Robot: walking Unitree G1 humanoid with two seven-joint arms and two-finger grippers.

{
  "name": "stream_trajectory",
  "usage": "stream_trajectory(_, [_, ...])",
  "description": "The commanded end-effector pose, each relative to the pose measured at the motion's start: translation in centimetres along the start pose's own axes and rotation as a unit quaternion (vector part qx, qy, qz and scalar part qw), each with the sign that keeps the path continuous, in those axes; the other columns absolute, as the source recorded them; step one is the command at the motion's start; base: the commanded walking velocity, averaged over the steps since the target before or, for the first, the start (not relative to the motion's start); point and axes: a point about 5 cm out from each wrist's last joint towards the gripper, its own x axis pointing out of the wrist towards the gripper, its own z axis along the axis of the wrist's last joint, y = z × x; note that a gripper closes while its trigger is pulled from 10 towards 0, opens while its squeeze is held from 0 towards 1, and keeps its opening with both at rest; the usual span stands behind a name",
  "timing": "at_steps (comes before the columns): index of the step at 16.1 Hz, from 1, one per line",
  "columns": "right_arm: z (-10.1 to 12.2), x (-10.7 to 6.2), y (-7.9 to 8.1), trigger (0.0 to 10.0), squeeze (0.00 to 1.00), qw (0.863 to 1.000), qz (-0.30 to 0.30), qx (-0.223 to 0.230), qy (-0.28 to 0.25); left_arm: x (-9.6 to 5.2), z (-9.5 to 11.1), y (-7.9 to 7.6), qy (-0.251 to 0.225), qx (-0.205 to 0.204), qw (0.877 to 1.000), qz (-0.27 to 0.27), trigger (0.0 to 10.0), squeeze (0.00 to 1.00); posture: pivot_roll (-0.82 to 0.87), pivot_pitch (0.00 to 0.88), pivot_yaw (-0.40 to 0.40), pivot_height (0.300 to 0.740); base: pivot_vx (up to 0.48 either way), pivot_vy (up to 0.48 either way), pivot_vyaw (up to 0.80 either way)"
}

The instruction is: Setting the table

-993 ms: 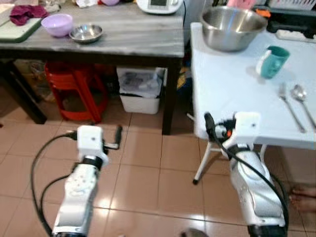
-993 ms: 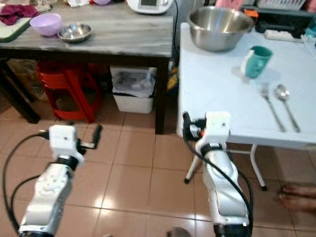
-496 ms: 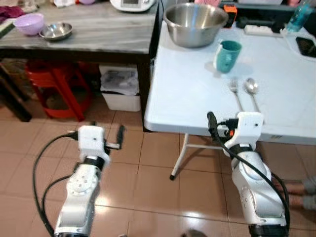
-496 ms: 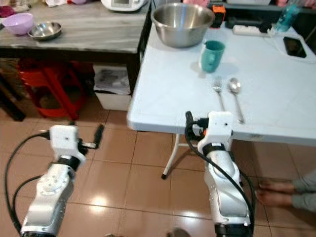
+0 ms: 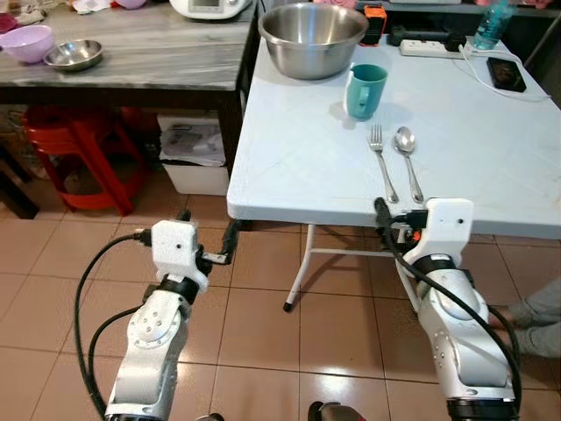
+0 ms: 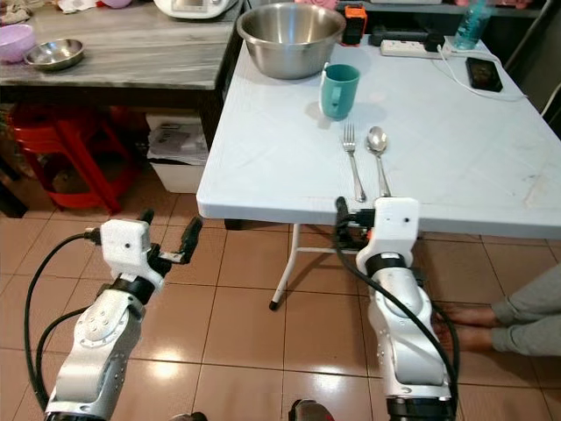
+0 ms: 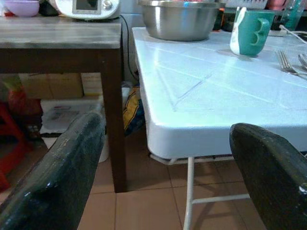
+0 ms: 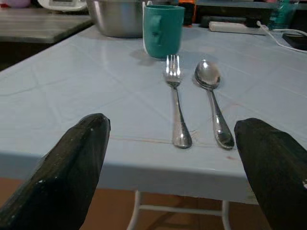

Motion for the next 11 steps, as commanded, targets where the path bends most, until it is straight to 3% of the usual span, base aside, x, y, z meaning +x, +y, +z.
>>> stream_trajectory(1, [0.52,-0.12,-0.14,10.0,0.00,1.000,-0.003,-0.003,-0.009,-0.07,0.23,-0.20,-0.007,-0.003,1.000,-0.010,10.0,0.00,-0.18,0.160,0.018,0.740,0.251,0.000,-0.50])
stream_trajectory(3, [0.58,-0.14,-0.20,10.0,0.00,1.000,-0.003,-0.004,-0.010,-0.06,0.26,-0.36,-0.008,-0.006,1.000,-0.016,10.0,0.00,-0.18,0.160,0.018,0.740,0.315,0.000,-0.63])
stream_trajectory(11, [0.59,-0.03,-0.23,10.0,0.00,1.000,-0.003,-0.007,-0.010,0.15,0.18,-0.70,-0.009,-0.013,1.000,-0.027,10.0,0.00,-0.19,0.157,0.018,0.740,0.344,0.000,0.00])
